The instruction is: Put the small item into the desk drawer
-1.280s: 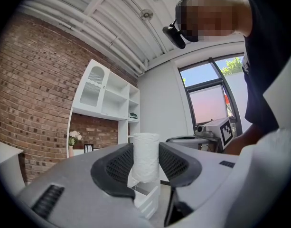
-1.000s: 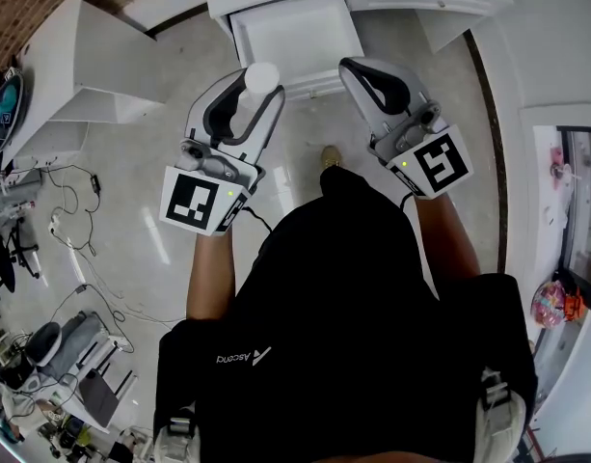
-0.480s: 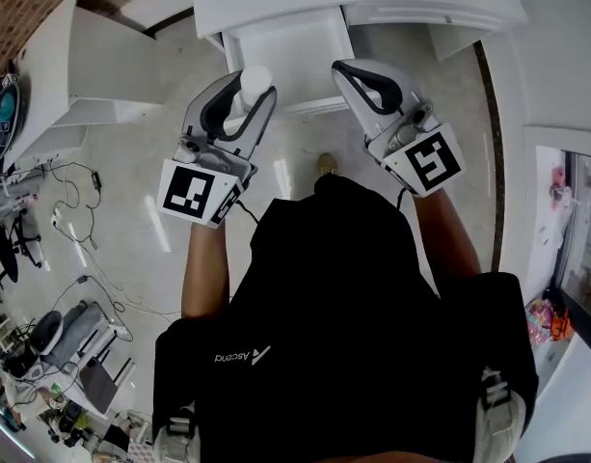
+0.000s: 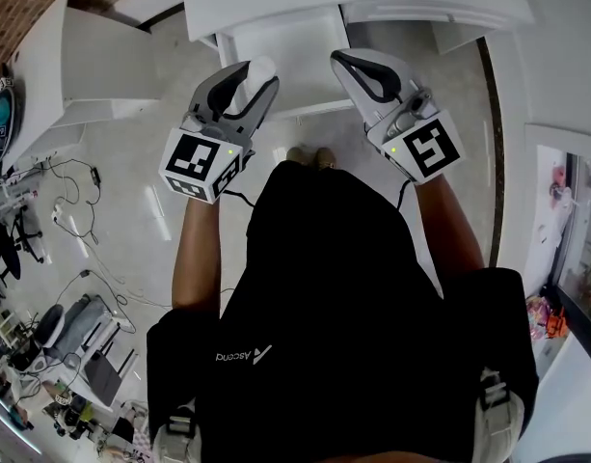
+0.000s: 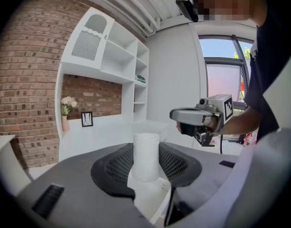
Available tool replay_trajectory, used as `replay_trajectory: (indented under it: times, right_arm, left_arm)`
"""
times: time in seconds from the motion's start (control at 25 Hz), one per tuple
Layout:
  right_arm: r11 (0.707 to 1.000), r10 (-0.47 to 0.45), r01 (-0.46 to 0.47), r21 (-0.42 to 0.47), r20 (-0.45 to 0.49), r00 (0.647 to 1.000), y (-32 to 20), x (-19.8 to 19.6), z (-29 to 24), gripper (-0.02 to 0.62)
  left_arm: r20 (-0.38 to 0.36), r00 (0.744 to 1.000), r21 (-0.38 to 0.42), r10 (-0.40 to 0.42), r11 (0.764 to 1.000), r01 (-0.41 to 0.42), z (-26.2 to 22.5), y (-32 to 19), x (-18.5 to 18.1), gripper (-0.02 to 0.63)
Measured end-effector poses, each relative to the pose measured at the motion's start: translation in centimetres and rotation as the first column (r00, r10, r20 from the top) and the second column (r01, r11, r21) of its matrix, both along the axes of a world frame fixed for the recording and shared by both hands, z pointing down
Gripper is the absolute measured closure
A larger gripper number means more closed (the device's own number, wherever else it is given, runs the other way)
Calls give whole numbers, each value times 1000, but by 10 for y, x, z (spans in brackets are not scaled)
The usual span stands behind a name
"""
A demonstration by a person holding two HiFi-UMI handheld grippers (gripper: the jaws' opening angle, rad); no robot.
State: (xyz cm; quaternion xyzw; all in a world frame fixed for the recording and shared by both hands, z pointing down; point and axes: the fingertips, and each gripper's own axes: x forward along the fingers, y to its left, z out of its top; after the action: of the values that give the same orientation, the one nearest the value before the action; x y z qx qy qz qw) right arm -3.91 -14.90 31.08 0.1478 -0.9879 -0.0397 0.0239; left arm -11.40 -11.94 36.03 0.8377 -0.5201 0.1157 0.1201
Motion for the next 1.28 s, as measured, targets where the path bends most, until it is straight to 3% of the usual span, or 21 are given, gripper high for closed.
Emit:
replay_trajectory:
  times: [0.28,0.52,0.84,1.28]
  right_arm:
    - [998,34,-36,-49,-55,998,-13,-5,20,595]
    - [994,71,-77,-82,-79,994,-26,-9,34,595]
    - [988,102,-114,-100,-116,988,-34,-9,57,595]
    - [979,143,-162,-121,-150,978,-55,-15,79,595]
  left_arm:
    - [19,998,-133,65,989,-62,48,-19,-1,443]
    - [38,994,-271,106,958,-92,95,-34,-9,443]
    - [48,985,-441,169,888,-131,161,-38,-9,443]
    - [31,975,-600,218,785,-157,236,-47,-16,443]
